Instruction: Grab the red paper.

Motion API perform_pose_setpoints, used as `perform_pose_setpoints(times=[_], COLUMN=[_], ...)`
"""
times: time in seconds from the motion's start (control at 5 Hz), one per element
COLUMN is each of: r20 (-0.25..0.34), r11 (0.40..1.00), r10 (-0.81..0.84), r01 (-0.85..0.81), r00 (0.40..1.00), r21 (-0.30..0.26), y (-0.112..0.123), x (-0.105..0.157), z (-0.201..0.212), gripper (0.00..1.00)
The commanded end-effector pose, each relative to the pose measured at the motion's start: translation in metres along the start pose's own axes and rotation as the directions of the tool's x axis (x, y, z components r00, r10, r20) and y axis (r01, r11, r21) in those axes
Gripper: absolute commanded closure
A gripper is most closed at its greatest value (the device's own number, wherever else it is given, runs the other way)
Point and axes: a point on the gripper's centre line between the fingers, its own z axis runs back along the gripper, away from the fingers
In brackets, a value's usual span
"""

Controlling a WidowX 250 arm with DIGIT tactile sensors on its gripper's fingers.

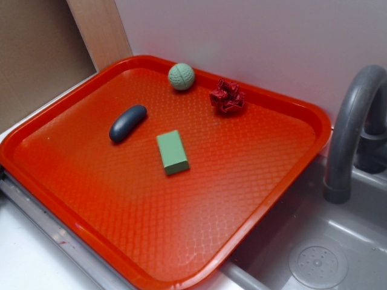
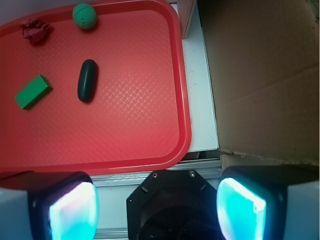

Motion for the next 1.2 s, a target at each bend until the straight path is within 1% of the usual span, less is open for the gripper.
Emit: perform_pose_setpoints(times=[0.0,0.2,0.4,0.6,0.8,1.0], r20=[0.0,0.046,0.07,0.087,0.088,0.133], r11=[1.0,0.992,0.979,0.94,0.894,0.84], r10=[0.0,0.125,0.203,0.334,0.441,0.53], r01=[0.0,-0.125,-0.2,-0.325,-0.428,-0.496], r00=[1.0,0.991,0.977,0.939,0.893,0.838], r21=[0.0,-0.005,-0.049,-0.099,-0.136,-0.219], y=[0.0,-0.037,-0.063,-0.09,-0.104,-0.127], x=[0.0,0.006,0.017,0.036,0.069,0.105], z=[0.0,-0.007,-0.017,-0.023,-0.049,-0.071], gripper=[0.0,0.0,0.0,0.0,0.0,0.0])
